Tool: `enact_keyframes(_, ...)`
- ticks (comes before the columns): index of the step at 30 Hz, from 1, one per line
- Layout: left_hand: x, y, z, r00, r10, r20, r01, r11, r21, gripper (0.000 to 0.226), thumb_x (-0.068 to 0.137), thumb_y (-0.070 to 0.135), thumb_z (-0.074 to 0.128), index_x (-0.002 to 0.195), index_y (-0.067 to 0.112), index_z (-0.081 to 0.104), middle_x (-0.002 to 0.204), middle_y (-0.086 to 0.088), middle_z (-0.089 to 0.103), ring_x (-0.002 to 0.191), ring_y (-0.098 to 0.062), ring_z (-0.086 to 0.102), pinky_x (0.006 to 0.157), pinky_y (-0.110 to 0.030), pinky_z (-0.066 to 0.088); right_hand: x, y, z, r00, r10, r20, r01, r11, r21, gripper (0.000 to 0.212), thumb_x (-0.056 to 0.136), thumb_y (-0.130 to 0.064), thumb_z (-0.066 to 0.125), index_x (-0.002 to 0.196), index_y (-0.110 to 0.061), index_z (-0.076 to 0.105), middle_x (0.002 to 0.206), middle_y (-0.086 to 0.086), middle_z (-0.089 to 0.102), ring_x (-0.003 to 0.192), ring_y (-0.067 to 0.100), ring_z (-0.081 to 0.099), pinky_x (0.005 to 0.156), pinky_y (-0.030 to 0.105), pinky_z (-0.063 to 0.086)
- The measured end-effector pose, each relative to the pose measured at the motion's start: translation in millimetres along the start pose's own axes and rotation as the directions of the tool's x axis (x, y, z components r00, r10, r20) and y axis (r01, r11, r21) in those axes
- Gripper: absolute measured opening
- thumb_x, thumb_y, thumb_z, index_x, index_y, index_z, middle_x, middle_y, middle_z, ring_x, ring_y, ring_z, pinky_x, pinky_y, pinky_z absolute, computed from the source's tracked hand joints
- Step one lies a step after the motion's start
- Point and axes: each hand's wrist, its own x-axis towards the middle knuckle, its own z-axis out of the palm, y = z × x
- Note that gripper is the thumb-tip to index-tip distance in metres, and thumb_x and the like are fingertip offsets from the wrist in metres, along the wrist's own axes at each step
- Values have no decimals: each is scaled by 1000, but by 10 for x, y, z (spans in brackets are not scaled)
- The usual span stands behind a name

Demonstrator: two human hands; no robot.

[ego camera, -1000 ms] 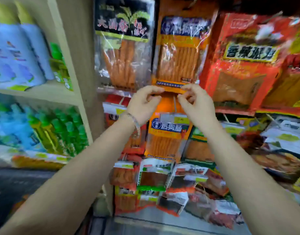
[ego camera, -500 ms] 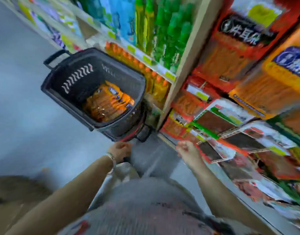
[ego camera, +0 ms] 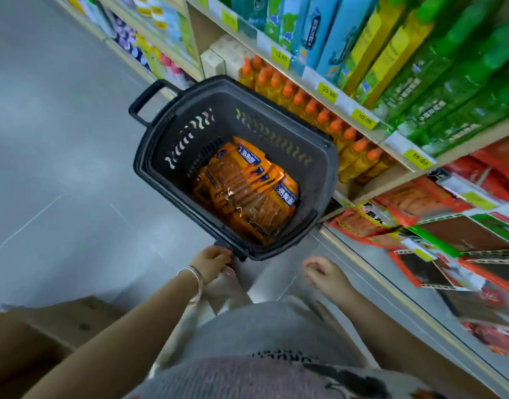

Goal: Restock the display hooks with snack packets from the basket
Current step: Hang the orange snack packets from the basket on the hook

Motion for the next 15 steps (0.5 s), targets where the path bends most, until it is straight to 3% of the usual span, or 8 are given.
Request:
enact_keyframes(4, 392, 375, -584, 997, 74, 5, -74, 996, 51, 21, 96, 14, 46, 111, 6, 60, 102, -12, 61, 89, -21, 57, 68, -23, 45, 316, -653, 242, 1000, -7, -19, 8, 997, 77, 13, 97, -18, 51, 107, -19, 58, 91, -1, 63, 77, 12, 62, 75, 28, 51)
enact_keyframes(7, 723, 639, -869, 995, 98, 31, -100, 993, 71, 21, 97, 16, 47, 113, 11, 59, 105, -8, 62, 94, -21, 61, 78, -27, 47, 625, -988, 383, 999, 4, -34, -1, 997, 74, 11, 97, -18, 50, 106, -22, 55, 86, -5, 63, 69, 4, 60, 57, 10, 44)
enact_keyframes(9, 967, 777, -975, 996, 86, 37, -88, 994, 71, 19, 97, 17, 45, 111, 14, 58, 109, -5, 62, 97, -19, 61, 85, -30, 48, 861, -1124, 470, 999, 47, -22, -45, 995, 88, 11, 97, -18, 49, 106, -21, 54, 84, -4, 63, 67, 5, 58, 53, 11, 43)
enact_keyframes(11, 1222, 897, -999, 996, 76, 47, -78, 996, 47, 18, 98, 16, 42, 106, 18, 58, 109, -2, 62, 98, -18, 61, 84, -30, 48, 1129, -1203, 548, 994, 108, 1, -107, 989, 98, 10, 97, -20, 49, 106, -21, 53, 85, -4, 63, 68, 7, 58, 56, 18, 43)
enact_keyframes(15, 1762, 1084, -910, 994, 71, 79, -68, 997, -34, 14, 98, 16, 44, 101, 19, 57, 106, 0, 61, 94, -14, 61, 80, -27, 48, 1748, -1329, 710, 987, 155, 47, -159, 981, 109, 10, 96, -17, 49, 103, -22, 54, 86, -4, 64, 68, 6, 59, 59, 18, 42)
